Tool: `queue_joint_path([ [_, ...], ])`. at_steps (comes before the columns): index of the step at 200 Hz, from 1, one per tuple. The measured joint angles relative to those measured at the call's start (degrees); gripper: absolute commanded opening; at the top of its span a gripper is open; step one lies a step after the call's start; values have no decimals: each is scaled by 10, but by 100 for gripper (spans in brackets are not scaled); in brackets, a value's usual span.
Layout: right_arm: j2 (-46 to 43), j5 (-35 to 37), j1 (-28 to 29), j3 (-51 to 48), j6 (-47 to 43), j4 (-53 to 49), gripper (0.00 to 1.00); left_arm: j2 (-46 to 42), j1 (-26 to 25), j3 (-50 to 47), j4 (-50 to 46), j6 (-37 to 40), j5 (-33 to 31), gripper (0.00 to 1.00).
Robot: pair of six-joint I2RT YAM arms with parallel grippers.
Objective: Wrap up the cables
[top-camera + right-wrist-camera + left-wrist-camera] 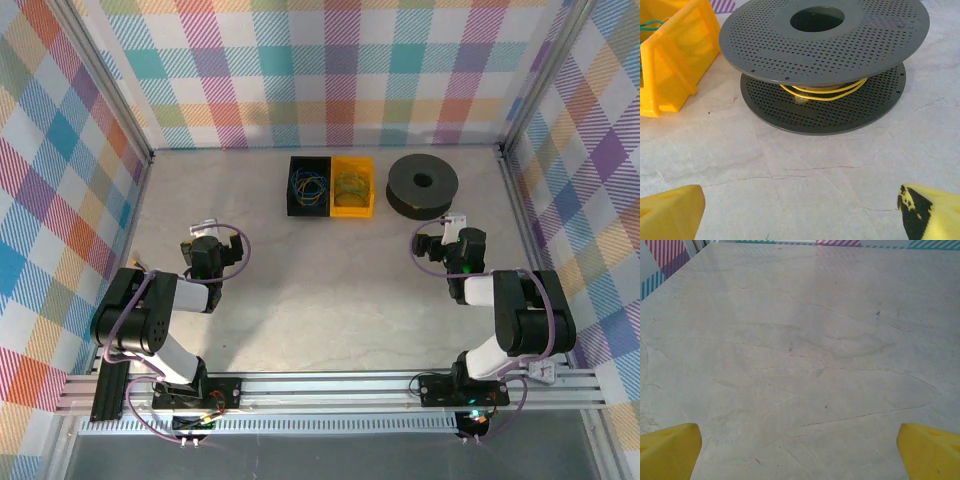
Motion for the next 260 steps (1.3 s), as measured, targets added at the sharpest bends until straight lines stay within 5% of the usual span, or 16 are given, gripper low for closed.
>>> queue_joint_path([
  [207,-3,6,0,1,2,-6,99,-1,0,1,-3,0,0,100],
  [229,-38,22,0,17,10,-72,99,-22,0,51,-125,-7,-8,100],
  [260,-90,23,-4,92,24,-181,99,-24,0,279,-391,-37,-13,100],
])
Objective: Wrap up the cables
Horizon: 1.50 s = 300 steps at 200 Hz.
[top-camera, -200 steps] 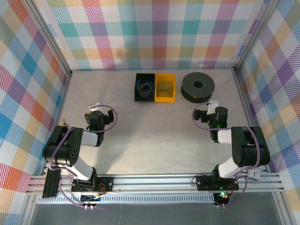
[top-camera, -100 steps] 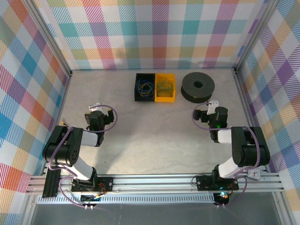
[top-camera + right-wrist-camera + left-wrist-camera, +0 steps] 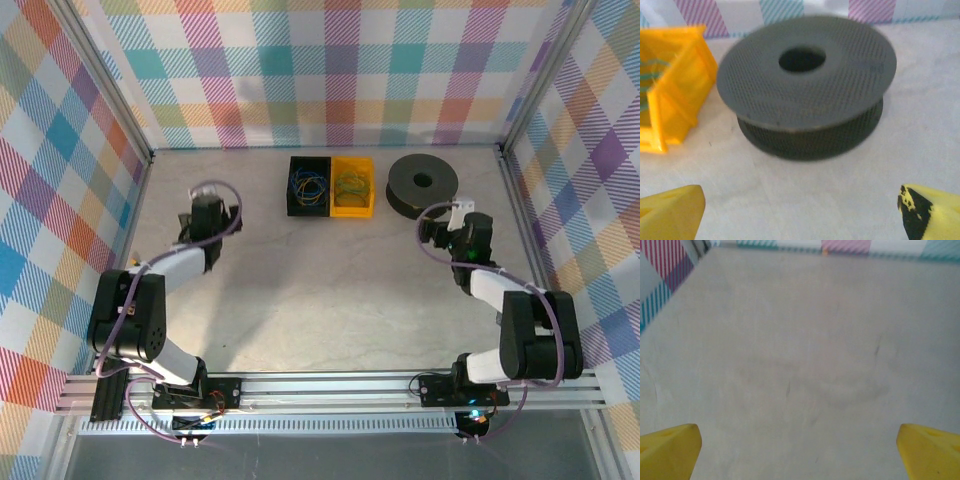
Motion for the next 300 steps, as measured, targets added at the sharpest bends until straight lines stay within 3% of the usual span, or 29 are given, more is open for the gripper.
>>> queue_joint_path([
  [29,2,-56,-28,108,47,-106,99,31,0,189,-213,-36,45,100],
  [46,28,-108,-59,171,86,-146,99,66,0,252,-311,-40,87,100],
  [100,202,-258,-142,304,203,-189,98,118,-6,270,-506,-43,170,100],
  [163,345,-320,-147,394,276,-193,89,118,-36,280,-555,-39,176,100],
  [263,404,-340,-128,410,368,-113,78,123,-48,290,-562,-35,173,100],
  [282,414,-341,-125,410,383,-95,66,123,-50,290,-562,-35,172,100],
  [300,419,-336,-125,410,396,-88,50,123,-51,290,-562,-36,172,100],
])
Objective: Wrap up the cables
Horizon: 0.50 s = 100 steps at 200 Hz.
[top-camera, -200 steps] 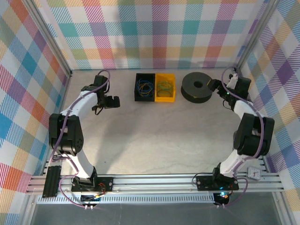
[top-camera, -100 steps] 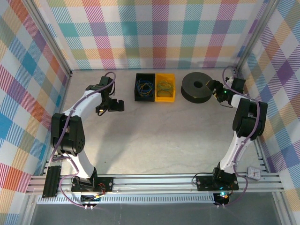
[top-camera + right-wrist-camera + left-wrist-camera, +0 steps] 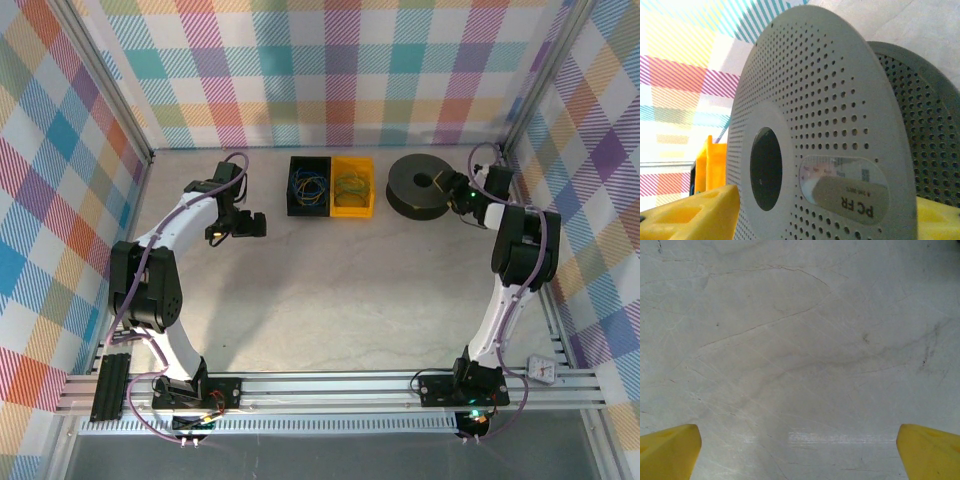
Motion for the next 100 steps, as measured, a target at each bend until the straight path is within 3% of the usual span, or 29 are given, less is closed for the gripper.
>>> queue_joint_path([
  [22,0,8,0,-2,5,5,21,0,0,0,0,0,0,100],
  [43,-5,-11,0,-7,26,24,0,0,0,0,0,0,0,100],
  [69,-65,-18,5,-18,16,23,0,0,-1,0,-4,0,-5,100],
  [100,-177,18,7,-66,-58,-56,0,0,-3,0,-9,0,-14,100],
])
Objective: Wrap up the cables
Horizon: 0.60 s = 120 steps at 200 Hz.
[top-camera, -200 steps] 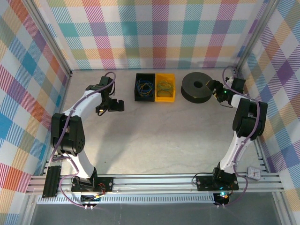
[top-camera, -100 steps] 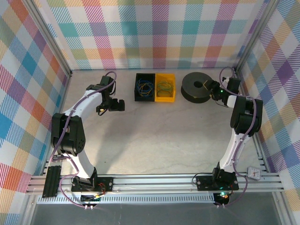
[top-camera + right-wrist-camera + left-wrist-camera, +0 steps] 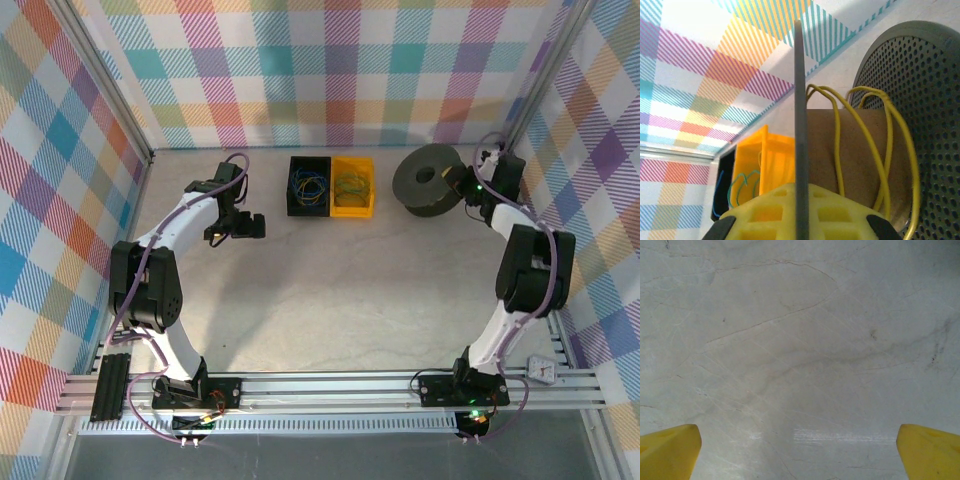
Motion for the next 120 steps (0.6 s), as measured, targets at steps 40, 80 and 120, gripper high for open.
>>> queue_joint_path([
  [40,-166,7,5,-59,-68,-113,0,0,-5,0,1,0,-1,100],
  [80,-325,-14,70,-95,-114,-195,0,0,-16,2,0,2,-1,100],
  [120,-373,-74,163,-170,-85,-193,0,0,-20,4,0,5,-6,100],
])
